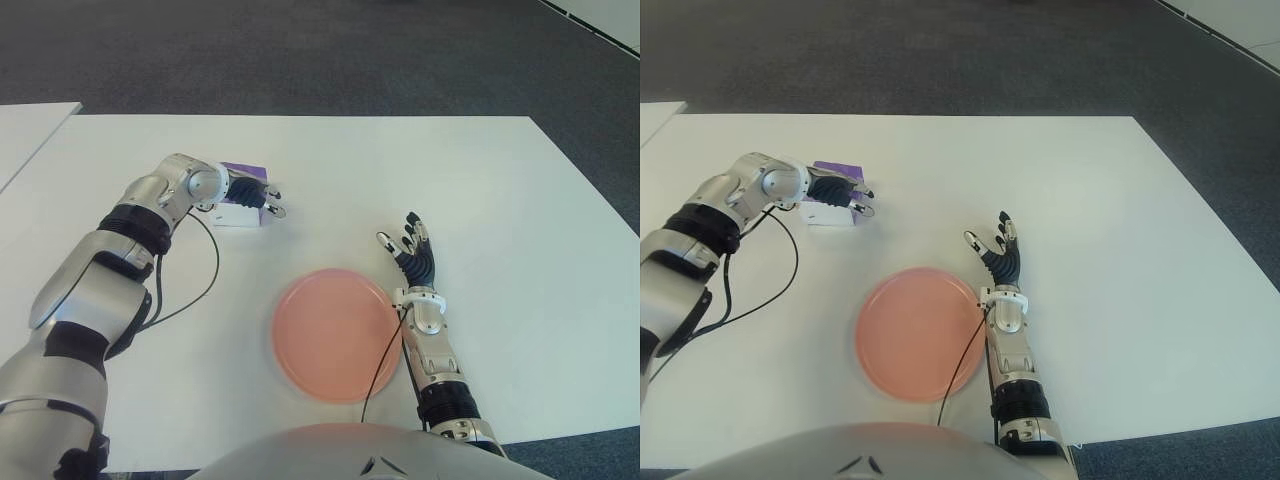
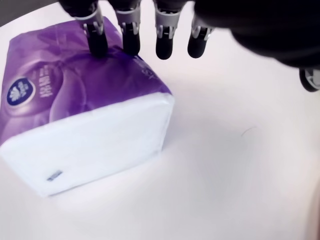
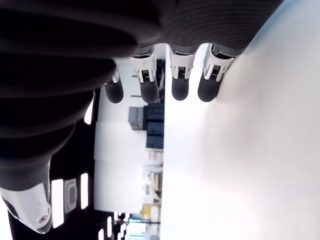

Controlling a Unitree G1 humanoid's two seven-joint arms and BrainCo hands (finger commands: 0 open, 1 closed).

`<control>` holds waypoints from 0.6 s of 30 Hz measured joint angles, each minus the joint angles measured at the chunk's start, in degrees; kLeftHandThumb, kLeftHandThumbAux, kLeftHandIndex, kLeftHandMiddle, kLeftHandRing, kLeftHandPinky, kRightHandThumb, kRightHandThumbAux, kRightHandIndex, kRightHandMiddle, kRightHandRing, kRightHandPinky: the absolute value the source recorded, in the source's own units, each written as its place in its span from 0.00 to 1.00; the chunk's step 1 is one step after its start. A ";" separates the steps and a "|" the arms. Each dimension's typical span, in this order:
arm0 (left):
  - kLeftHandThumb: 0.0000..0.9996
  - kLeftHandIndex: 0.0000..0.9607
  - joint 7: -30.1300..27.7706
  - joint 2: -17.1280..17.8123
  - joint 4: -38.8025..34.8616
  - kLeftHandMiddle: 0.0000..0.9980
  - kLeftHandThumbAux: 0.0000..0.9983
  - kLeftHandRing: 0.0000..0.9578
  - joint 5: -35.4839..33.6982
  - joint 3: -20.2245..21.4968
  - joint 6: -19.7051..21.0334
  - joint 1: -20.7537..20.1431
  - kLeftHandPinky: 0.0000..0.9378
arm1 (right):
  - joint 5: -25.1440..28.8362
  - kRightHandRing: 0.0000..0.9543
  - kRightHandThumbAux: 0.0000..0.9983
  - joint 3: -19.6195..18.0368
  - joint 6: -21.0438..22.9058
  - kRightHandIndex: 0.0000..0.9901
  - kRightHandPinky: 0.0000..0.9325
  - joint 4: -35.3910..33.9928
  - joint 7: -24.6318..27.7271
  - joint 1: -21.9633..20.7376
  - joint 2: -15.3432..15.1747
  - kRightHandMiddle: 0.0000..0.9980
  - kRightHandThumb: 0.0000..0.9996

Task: Put the tissue paper into the plate.

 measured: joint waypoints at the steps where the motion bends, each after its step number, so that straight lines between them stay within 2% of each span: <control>1: 0.19 0.00 -0.09 0.30 -0.36 0.00 0.08 0.00 0.60 -0.28 0.52 -0.15 0.00 | 0.01 0.02 0.64 -0.03 0.00 0.05 0.05 0.05 0.00 -0.02 0.00 0.04 0.21; 9: 0.21 0.00 0.03 4.69 -6.66 0.00 0.08 0.00 3.29 0.32 2.39 -0.82 0.00 | 0.07 0.02 0.65 -0.16 0.00 0.05 0.05 0.22 0.20 -0.08 -0.01 0.03 0.19; 15: 0.20 0.00 0.19 9.77 -20.84 0.00 0.09 0.00 1.72 6.01 3.70 2.22 0.00 | 0.07 0.02 0.66 -0.20 -0.03 0.05 0.05 0.32 0.31 -0.23 -0.01 0.03 0.19; 18: 0.19 0.00 2.57 11.41 -26.30 0.00 0.11 0.00 -0.08 9.08 2.84 4.55 0.00 | 0.08 0.02 0.66 -0.21 -0.01 0.05 0.05 0.41 0.32 -0.19 0.00 0.03 0.19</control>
